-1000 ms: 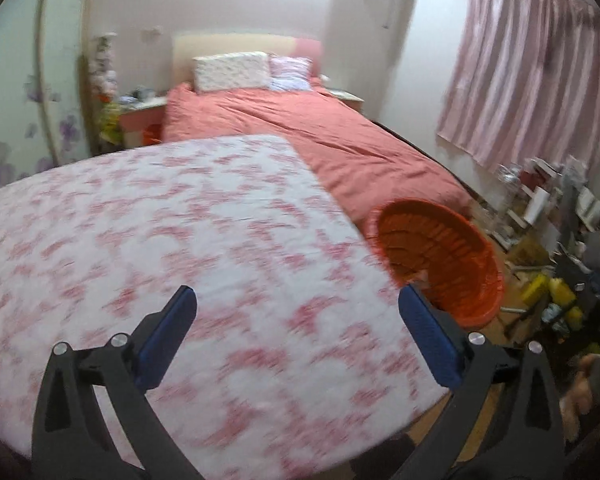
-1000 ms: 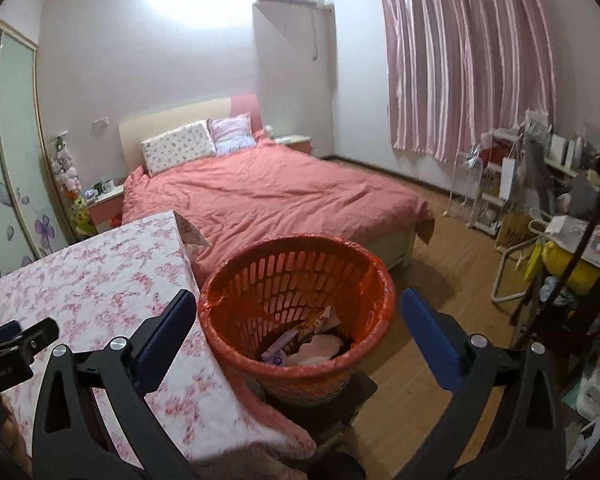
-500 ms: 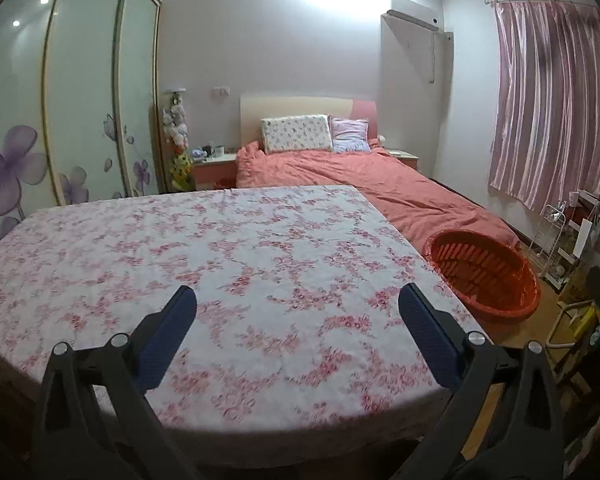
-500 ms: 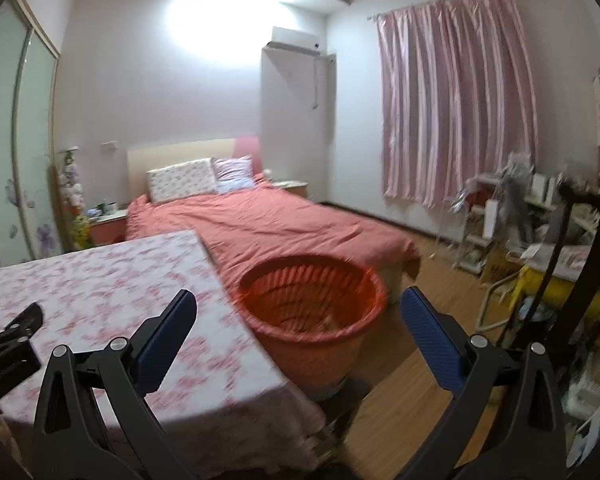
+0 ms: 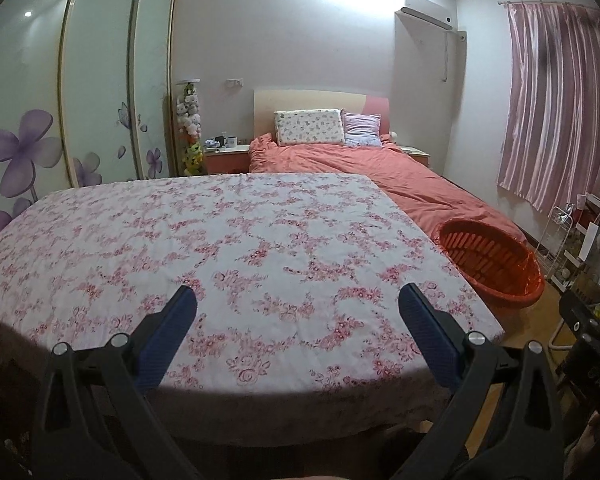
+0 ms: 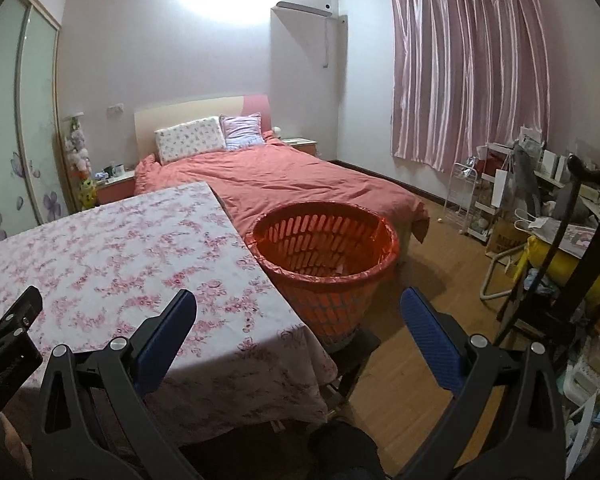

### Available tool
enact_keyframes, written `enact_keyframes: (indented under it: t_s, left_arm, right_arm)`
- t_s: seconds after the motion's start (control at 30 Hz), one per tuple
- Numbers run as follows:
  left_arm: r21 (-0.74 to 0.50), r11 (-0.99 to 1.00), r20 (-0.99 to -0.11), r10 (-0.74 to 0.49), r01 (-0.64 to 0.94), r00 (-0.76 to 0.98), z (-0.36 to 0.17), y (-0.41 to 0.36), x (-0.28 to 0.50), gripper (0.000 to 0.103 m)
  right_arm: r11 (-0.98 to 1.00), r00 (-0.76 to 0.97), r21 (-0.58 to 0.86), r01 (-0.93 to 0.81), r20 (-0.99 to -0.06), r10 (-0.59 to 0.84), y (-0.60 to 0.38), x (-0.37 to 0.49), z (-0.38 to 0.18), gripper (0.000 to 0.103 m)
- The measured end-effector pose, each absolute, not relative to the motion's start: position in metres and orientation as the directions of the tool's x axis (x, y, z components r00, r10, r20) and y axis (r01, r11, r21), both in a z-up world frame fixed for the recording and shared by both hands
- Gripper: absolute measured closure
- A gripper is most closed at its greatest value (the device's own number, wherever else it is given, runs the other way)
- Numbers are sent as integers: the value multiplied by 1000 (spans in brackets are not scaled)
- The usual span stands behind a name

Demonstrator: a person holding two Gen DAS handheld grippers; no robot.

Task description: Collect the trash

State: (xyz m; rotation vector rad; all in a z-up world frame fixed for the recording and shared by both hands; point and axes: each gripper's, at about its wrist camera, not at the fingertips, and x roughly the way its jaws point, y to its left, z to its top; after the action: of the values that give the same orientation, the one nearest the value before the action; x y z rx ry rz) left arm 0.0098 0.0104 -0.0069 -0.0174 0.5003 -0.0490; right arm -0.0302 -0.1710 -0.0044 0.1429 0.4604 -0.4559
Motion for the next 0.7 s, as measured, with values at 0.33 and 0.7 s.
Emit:
enact_keyframes:
  t_s: [0.33,0.7]
  left_arm:
    - [-32,998,-479,-57,47,876,-8,11,5,4]
    - [-21,999,-477,-46,41,878,-8,7,1,4]
  right_arm:
    - [884,764,16,468,-509,-396,-170,-29,-11,2]
    - [857,729,-27,514,-513,-453,-170,-30,-12,2]
